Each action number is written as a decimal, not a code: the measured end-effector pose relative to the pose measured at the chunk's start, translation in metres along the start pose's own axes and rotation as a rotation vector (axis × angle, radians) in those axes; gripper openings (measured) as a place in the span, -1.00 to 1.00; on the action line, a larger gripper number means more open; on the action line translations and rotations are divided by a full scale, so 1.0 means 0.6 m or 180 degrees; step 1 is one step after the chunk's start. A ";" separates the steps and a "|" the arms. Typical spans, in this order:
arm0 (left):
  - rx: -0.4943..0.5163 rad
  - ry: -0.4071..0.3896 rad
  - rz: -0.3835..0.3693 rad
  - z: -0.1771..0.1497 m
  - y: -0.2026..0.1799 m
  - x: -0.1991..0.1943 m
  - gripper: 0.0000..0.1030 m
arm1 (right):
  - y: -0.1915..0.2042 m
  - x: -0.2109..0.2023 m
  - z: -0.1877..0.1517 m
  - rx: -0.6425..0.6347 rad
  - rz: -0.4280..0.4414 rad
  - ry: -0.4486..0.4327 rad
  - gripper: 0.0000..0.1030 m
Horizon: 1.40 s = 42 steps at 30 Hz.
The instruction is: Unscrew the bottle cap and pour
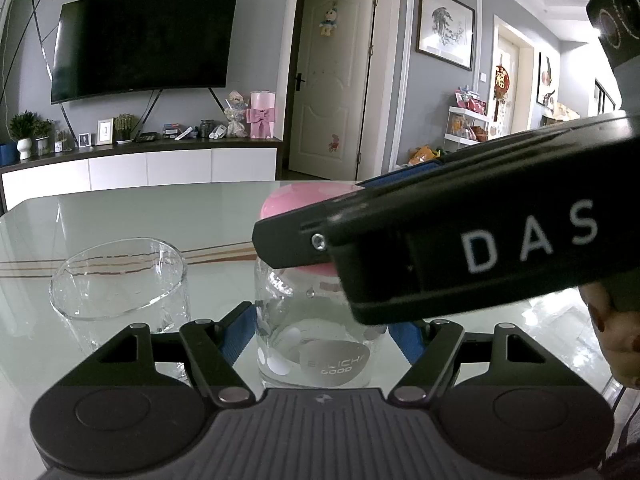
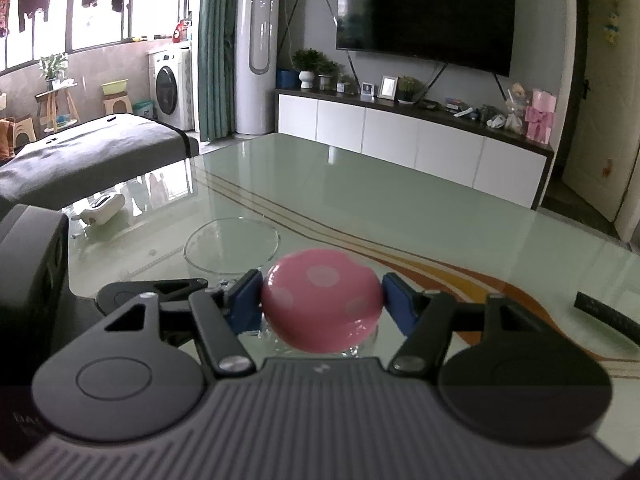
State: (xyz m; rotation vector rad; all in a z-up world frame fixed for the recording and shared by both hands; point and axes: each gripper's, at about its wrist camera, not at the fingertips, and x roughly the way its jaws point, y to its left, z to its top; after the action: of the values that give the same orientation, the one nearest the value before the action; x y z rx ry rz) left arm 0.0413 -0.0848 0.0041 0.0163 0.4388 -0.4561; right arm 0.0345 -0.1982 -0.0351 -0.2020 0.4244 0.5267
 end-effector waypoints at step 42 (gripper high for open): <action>-0.0013 0.0001 -0.0001 -0.011 0.003 0.007 0.47 | -0.066 -0.009 0.007 -0.0262 0.0878 -0.0048 0.28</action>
State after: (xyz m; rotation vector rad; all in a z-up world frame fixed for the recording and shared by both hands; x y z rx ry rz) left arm 0.0425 -0.0843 -0.0038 0.0123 0.4399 -0.4556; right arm 0.0521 -0.2330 -0.0259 -0.2198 0.4187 0.8167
